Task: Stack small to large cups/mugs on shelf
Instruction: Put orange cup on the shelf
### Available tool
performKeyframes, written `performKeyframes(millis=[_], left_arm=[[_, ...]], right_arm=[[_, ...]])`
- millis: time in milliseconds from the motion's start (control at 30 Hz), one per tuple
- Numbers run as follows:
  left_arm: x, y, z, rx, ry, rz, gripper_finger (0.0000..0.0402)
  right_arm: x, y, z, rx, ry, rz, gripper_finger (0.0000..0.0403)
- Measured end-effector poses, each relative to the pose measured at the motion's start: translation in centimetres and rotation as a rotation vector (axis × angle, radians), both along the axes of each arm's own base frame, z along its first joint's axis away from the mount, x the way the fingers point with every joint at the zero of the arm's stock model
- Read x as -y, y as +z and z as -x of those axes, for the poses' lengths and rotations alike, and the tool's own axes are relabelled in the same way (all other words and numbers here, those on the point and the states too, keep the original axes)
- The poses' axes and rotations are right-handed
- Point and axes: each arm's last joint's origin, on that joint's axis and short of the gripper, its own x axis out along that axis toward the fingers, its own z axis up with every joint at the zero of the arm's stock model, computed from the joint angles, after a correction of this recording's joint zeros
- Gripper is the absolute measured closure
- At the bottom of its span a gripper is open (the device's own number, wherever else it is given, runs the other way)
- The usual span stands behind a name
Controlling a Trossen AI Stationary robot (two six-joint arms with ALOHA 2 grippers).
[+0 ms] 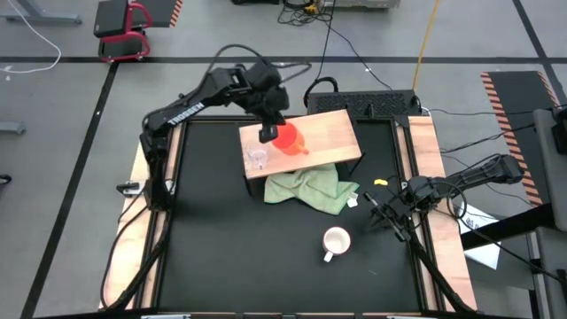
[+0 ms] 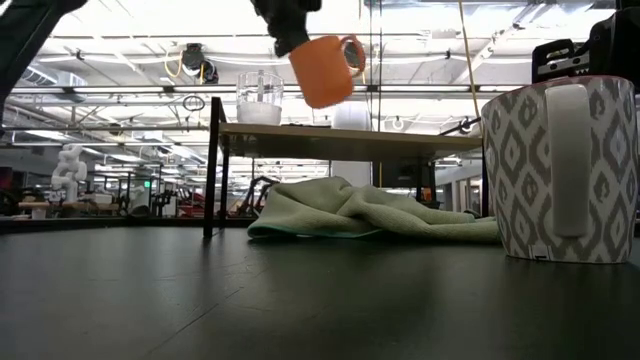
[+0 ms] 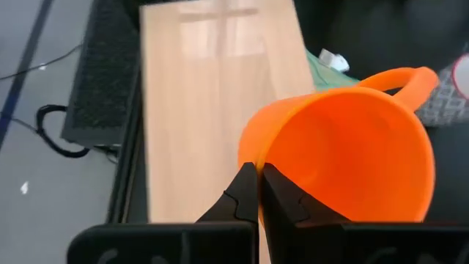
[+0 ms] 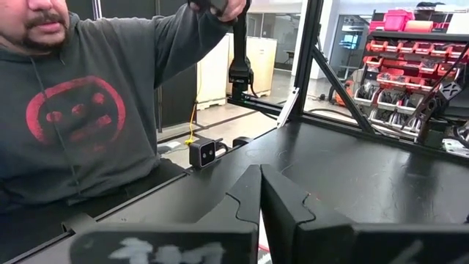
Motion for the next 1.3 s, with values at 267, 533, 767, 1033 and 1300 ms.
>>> performKeyframes(millis=[267, 533, 767, 1033, 1300], left_arm=[[-0.3, -2.3, -1.8, -0.067, -0.048, -0.026, 0.0401], [-0.4, -2.5, -1.9, -0.075, -0.067, -0.044, 0.0401], [-0.3, -2.7, -1.6, -0.112, -0.08, -0.034, 0.0401], [0.0, -2.8, -1.6, -0.124, -0.098, -0.033, 0.0401], [0.0, -2.8, -1.6, -0.124, -0.105, -0.037, 0.0401]], right_arm=[[0.0, 0.0, 0.0, -0.001, 0.0, -0.001, 0.0403], [0.0, 0.0, 0.0, 0.005, 0.0, 0.007, 0.0403], [0.0, 0.0, 0.0, 0.004, 0.0, 0.006, 0.0403], [0.0, 0.0, 0.0, 0.003, 0.0, 0.005, 0.0403], [0.0, 0.0, 0.0, -0.002, 0.0, -0.001, 0.0403]])
